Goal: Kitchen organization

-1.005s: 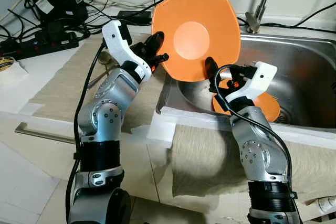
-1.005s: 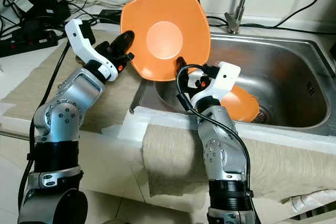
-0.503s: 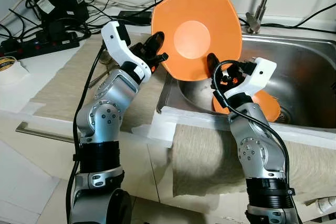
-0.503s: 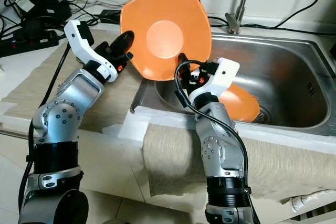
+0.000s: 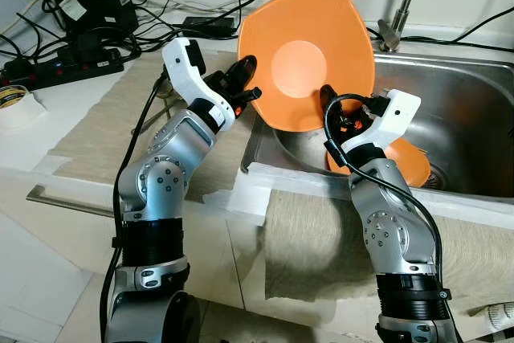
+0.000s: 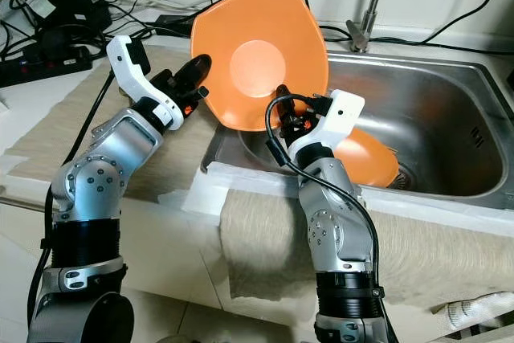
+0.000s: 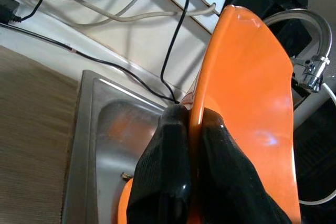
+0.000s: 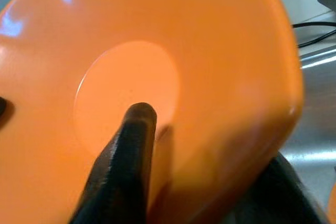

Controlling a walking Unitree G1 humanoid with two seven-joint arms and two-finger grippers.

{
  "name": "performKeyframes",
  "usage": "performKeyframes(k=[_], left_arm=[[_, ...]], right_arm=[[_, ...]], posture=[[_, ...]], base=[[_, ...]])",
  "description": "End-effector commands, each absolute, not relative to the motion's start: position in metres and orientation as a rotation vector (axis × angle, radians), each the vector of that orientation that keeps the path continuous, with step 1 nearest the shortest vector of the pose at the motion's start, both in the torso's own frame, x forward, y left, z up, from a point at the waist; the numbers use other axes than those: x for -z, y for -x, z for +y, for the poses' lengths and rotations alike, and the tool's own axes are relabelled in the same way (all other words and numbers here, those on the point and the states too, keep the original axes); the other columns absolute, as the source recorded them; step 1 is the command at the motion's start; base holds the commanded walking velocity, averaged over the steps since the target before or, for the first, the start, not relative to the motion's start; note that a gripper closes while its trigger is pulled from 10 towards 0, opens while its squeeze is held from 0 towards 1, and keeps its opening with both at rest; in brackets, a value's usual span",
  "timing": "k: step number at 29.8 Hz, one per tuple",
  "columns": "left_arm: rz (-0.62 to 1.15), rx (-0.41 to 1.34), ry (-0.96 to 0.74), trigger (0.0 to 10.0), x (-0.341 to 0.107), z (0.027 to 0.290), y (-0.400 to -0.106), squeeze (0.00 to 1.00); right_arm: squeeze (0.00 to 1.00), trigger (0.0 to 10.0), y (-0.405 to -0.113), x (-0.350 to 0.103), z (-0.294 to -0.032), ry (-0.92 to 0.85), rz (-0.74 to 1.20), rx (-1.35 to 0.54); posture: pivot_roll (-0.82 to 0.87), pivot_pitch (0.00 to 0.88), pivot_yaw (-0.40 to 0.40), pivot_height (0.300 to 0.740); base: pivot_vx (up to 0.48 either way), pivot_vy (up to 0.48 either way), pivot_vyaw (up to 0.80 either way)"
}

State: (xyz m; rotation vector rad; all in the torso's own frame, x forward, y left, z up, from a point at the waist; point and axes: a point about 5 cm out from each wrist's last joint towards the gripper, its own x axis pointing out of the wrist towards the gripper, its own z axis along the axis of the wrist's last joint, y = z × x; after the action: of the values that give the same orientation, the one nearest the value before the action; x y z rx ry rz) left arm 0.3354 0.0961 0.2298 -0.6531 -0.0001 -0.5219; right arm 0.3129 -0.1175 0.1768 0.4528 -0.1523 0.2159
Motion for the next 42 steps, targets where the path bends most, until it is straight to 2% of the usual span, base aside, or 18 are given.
performKeyframes(k=[1,14,20,21,22,23,26,27,28,42], left_arm=[[-0.072,0.583,0.637,0.0,-0.245,0.095,-0.330,0.00],[-0.068,0.592,0.586,0.0,-0.241,0.093,-0.329,0.00],[-0.055,0.584,0.499,0.0,-0.239,0.091,-0.330,0.00],[-0.048,0.575,0.484,1.2,-0.238,0.091,-0.331,0.00],[-0.041,0.566,0.467,4.8,-0.237,0.092,-0.332,0.00],[-0.035,0.561,0.458,10.0,-0.237,0.092,-0.333,0.00],[-0.031,0.542,0.433,10.0,-0.236,0.093,-0.334,0.00],[-0.031,0.533,0.420,10.0,-0.235,0.093,-0.334,0.71],[-0.030,0.533,0.413,10.0,-0.234,0.093,-0.334,1.00],[-0.044,0.538,0.343,10.0,-0.234,0.093,-0.332,1.00]], right_arm=[[0.00,0.0,-0.313,-0.163,-0.125,-0.438,-0.098,-0.160],[0.00,0.0,-0.312,-0.161,-0.128,-0.434,-0.092,-0.139],[0.00,0.0,-0.312,-0.160,-0.127,-0.436,-0.091,-0.137],[0.00,0.0,-0.312,-0.160,-0.126,-0.437,-0.090,-0.137],[0.00,0.0,-0.312,-0.160,-0.126,-0.437,-0.090,-0.137],[0.00,0.0,-0.312,-0.159,-0.126,-0.437,-0.089,-0.138],[0.00,0.0,-0.312,-0.159,-0.125,-0.437,-0.087,-0.140],[0.00,0.0,-0.312,-0.159,-0.124,-0.436,-0.085,-0.140],[0.00,0.0,-0.311,-0.158,-0.125,-0.436,-0.084,-0.139],[0.00,0.0,-0.310,-0.157,-0.125,-0.415,-0.084,-0.139]], posture=[[-0.02,0.000,0.053,0.736],[-0.03,0.000,0.055,0.736],[-0.03,0.000,0.055,0.736],[-0.03,0.000,0.056,0.736],[-0.03,0.000,0.056,0.736],[-0.03,0.000,0.058,0.736],[-0.02,0.000,0.058,0.736],[-0.02,0.000,0.058,0.736],[-0.02,0.000,0.058,0.736],[-0.03,0.000,0.060,0.736]], base=[[0.000,0.000,0.00],[0.000,0.000,0.00],[0.000,0.000,0.00],[0.000,0.000,0.00],[0.000,0.000,0.00],[0.000,0.000,0.00],[0.000,0.000,0.00],[0.000,0.000,0.00],[0.000,0.000,0.00],[0.000,0.000,0.00]])
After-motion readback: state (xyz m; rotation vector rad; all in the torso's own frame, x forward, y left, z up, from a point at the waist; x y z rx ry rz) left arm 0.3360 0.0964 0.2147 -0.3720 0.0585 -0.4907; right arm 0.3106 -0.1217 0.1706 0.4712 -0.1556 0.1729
